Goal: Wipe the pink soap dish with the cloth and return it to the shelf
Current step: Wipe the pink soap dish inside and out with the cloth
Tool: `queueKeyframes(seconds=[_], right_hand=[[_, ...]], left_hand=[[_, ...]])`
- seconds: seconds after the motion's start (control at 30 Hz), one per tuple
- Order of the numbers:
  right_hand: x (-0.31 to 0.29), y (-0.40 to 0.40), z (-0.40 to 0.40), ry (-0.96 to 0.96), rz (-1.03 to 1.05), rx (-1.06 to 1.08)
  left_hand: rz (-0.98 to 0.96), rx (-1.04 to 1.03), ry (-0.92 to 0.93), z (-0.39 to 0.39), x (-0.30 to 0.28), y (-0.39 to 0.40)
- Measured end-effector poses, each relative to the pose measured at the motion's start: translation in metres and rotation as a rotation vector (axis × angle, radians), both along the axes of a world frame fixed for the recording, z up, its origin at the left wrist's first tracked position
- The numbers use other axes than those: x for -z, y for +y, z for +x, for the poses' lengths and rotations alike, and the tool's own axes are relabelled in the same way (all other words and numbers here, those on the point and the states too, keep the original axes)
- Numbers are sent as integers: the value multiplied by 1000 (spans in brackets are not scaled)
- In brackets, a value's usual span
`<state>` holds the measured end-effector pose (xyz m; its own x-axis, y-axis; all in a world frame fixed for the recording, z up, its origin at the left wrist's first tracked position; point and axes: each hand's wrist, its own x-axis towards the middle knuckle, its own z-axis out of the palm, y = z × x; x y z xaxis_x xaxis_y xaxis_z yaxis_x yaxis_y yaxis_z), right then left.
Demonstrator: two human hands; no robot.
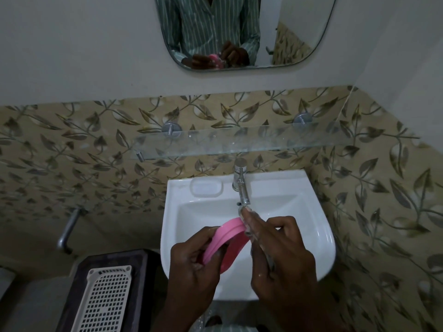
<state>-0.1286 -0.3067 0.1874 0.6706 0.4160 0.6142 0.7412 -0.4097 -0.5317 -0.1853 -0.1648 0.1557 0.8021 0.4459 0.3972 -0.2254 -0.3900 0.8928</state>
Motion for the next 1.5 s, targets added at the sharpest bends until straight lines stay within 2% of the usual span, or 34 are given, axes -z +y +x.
queueKeyframes(seconds=[0.1, 0.23, 0.4, 0.53, 0.67, 0.8, 0.83, 0.93, 1.03, 1.1, 1.2, 1.37, 1.5], right_hand=[[0, 5, -7, -4, -23, -31], [-1, -2, 4, 82, -5, -17], [0, 3, -4, 80, -52, -21], [-3, 8, -4, 100, -73, -43], [8, 5, 2, 350, 101, 18], [20, 16, 2, 604, 289, 135], [19, 15, 3, 590, 272, 151], [14, 7, 8, 370, 82, 137], [9, 1, 10, 185, -204, 39], [7, -1, 10, 101, -316, 21], [1, 3, 3, 147, -298, 15], [-3, 19, -15, 20, -307, -84], [-4, 7, -6, 206, -191, -70]], left_hand=[[-40, 13, 15, 1, -2, -3], [-65, 13, 2, -4, -4, 2], [-39, 44, 57, -2, -1, 3], [-54, 16, 5, -6, -2, 5], [-102, -18, -50, -6, -5, 6], [-52, -24, -52, -4, -6, -2], [-64, -38, -38, -4, -5, -3], [-60, -39, 11, -1, -4, -3], [115, 23, 72, 1, -10, -3], [219, 9, 105, 2, -11, -1], [221, -33, 137, 2, -10, -2], [230, -16, 128, 4, -8, 0], [181, -11, 55, 0, -14, 7]])
